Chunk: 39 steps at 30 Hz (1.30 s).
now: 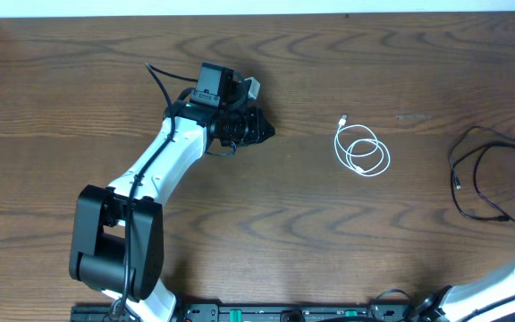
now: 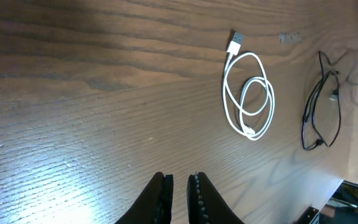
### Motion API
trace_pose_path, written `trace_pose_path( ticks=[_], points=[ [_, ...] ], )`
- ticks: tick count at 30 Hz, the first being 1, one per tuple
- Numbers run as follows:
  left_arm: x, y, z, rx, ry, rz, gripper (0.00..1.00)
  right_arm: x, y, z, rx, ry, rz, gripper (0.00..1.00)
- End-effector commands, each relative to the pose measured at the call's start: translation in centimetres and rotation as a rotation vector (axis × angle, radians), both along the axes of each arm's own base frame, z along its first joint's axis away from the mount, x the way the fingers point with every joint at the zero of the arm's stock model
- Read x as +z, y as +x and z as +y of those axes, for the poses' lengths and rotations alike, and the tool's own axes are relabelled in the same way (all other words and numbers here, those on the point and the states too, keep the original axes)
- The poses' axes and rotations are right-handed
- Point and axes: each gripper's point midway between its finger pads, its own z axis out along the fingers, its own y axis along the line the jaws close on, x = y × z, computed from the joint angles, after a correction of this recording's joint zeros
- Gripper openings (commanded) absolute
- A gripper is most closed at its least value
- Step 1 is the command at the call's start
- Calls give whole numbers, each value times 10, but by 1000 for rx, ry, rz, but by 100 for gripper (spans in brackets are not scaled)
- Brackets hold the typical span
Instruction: Untangle cables
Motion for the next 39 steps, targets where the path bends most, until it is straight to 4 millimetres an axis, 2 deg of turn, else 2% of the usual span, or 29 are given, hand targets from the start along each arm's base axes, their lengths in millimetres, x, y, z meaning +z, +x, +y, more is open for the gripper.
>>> trace_pose_path(
  ticks=[1, 5, 9, 14, 19, 21, 23, 28, 31, 36, 39],
  points=[
    [8, 3, 0, -11, 10, -35, 15, 0, 21, 38, 142, 142, -84, 99],
    [8, 3, 0, -11, 10, -35, 15, -14, 29, 62, 229, 160, -35, 99],
    [7, 3, 0, -11, 10, -34, 15, -27, 33, 94, 342, 92, 74, 99],
    [2, -1, 4, -10, 39, -18, 16, -39, 36, 155, 600, 47, 170, 99],
    [-20, -5, 36, 70, 230, 24, 17, -60, 34, 222, 842, 38, 248, 98],
    [-27, -8, 50, 97, 309, 42, 17, -73, 31, 248, 940, 39, 282, 98],
    [-33, -12, 63, 120, 385, 60, 22, -91, 26, 273, 1020, 42, 320, 97],
    [-40, -19, 84, 149, 500, 85, 25, -140, 14, 320, 1123, 32, 418, 91],
    [-41, -20, 86, 150, 509, 90, 25, -169, 3, 351, 1197, 14, 458, 84],
    [-41, -20, 86, 149, 508, 90, 25, -214, -10, 376, 1283, -138, 531, 82],
    [-41, -20, 86, 149, 509, 90, 25, -232, -20, 396, 1405, -198, 524, 81]
  ],
)
